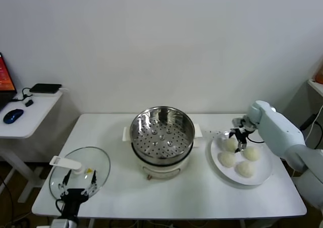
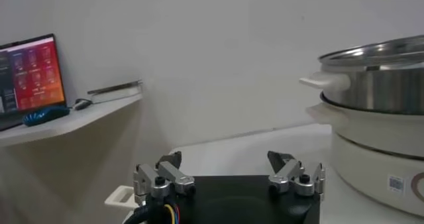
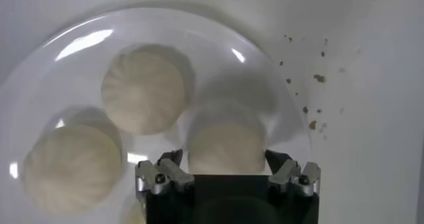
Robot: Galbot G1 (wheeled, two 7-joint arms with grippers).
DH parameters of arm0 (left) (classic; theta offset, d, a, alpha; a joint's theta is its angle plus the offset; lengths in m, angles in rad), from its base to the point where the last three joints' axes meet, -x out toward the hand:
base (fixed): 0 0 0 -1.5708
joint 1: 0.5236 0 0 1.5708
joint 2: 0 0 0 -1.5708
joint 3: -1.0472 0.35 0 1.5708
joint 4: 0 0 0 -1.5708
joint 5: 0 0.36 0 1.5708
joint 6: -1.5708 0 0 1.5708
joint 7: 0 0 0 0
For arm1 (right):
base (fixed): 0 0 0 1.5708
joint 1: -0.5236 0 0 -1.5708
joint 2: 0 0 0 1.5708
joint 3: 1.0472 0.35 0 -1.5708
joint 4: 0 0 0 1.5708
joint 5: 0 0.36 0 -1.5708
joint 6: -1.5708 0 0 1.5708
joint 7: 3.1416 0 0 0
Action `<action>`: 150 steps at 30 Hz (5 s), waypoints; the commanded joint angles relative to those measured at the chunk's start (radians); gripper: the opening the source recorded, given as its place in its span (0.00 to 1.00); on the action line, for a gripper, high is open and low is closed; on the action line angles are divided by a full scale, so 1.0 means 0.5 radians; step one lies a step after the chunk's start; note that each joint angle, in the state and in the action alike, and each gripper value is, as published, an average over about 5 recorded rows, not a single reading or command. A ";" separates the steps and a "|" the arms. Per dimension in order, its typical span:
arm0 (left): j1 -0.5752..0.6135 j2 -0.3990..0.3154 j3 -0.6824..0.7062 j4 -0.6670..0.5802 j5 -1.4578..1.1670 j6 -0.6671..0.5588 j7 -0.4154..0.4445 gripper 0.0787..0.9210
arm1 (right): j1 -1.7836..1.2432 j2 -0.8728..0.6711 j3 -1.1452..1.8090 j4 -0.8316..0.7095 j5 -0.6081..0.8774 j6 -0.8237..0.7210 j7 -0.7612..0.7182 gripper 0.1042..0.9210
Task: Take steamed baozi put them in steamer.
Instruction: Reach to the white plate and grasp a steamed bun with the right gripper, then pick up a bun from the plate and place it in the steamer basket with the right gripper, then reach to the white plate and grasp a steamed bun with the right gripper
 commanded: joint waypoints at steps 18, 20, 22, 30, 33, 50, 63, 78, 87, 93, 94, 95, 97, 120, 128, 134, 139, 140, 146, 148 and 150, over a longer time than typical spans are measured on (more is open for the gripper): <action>0.025 0.005 -0.010 -0.008 0.001 -0.007 0.002 0.88 | 0.145 -0.188 -0.130 0.494 -0.030 0.175 -0.002 0.72; 0.028 0.006 -0.009 -0.008 0.003 -0.008 0.002 0.88 | 0.212 -0.252 -0.221 0.672 0.010 0.203 -0.006 0.72; 0.031 0.007 -0.007 -0.012 0.006 -0.007 0.002 0.88 | 0.294 -0.313 -0.317 0.851 0.061 0.226 -0.008 0.72; 0.052 0.004 0.002 -0.055 0.017 0.001 0.022 0.88 | 0.721 -0.450 -0.657 1.406 0.214 0.363 0.003 0.72; 0.054 0.000 0.004 -0.063 0.028 0.001 0.022 0.88 | 0.857 -0.437 -0.732 1.529 0.247 0.410 0.003 0.72; 0.068 0.006 -0.004 -0.102 0.034 0.016 0.038 0.88 | 1.092 0.129 -0.898 1.642 0.048 0.649 0.035 0.72; 0.061 0.002 -0.001 -0.103 0.034 0.031 0.044 0.88 | 0.754 0.576 -0.769 1.242 -0.384 0.773 0.061 0.71; 0.045 0.011 -0.018 -0.072 0.023 0.027 0.045 0.88 | 0.537 0.653 -0.654 0.973 -0.694 0.849 0.082 0.71; 0.054 0.012 -0.022 -0.062 0.023 0.017 0.046 0.88 | 0.468 0.693 -0.616 0.923 -0.748 0.871 0.090 0.71; 0.055 0.010 -0.026 -0.063 0.022 0.016 0.042 0.88 | 0.450 0.709 -0.605 0.906 -0.759 0.882 0.091 0.71; 0.055 0.010 -0.026 -0.062 0.022 0.016 0.041 0.88 | 0.448 0.710 -0.602 0.904 -0.761 0.883 0.092 0.71; 0.055 0.010 -0.026 -0.061 0.022 0.016 0.041 0.88 | 0.447 0.711 -0.600 0.903 -0.763 0.884 0.092 0.71; 0.055 0.009 -0.025 -0.060 0.022 0.016 0.040 0.88 | 0.445 0.712 -0.597 0.900 -0.763 0.884 0.093 0.71; 0.047 0.011 -0.019 -0.075 0.025 0.024 0.041 0.88 | 0.861 0.420 -0.869 1.184 0.114 0.711 -0.084 0.88; 0.026 0.021 -0.021 -0.081 0.027 0.032 0.042 0.88 | 1.284 -0.070 -1.332 1.509 0.977 0.073 -0.100 0.88; 0.033 0.014 -0.007 -0.102 0.034 0.029 0.027 0.88 | 1.457 -0.385 -1.608 1.502 1.463 -0.313 -0.061 0.88; 0.038 0.014 0.007 -0.122 0.046 0.029 0.025 0.88 | 1.427 -0.595 -1.650 1.452 1.524 -0.422 -0.066 0.88; 0.039 0.014 0.009 -0.127 0.048 0.029 0.024 0.88 | 1.408 -0.634 -1.654 1.440 1.522 -0.435 -0.071 0.88; 0.045 0.007 0.028 -0.147 0.062 0.029 0.021 0.88 | 1.139 -0.778 -1.538 1.327 1.461 -0.500 -0.095 0.88; 0.055 0.004 0.029 -0.159 0.064 0.029 0.021 0.88 | 1.020 -0.801 -1.464 1.287 1.406 -0.532 -0.093 0.88; 0.072 0.003 0.028 -0.182 0.053 0.032 0.022 0.88 | 0.902 -0.811 -1.386 1.246 1.337 -0.543 -0.091 0.88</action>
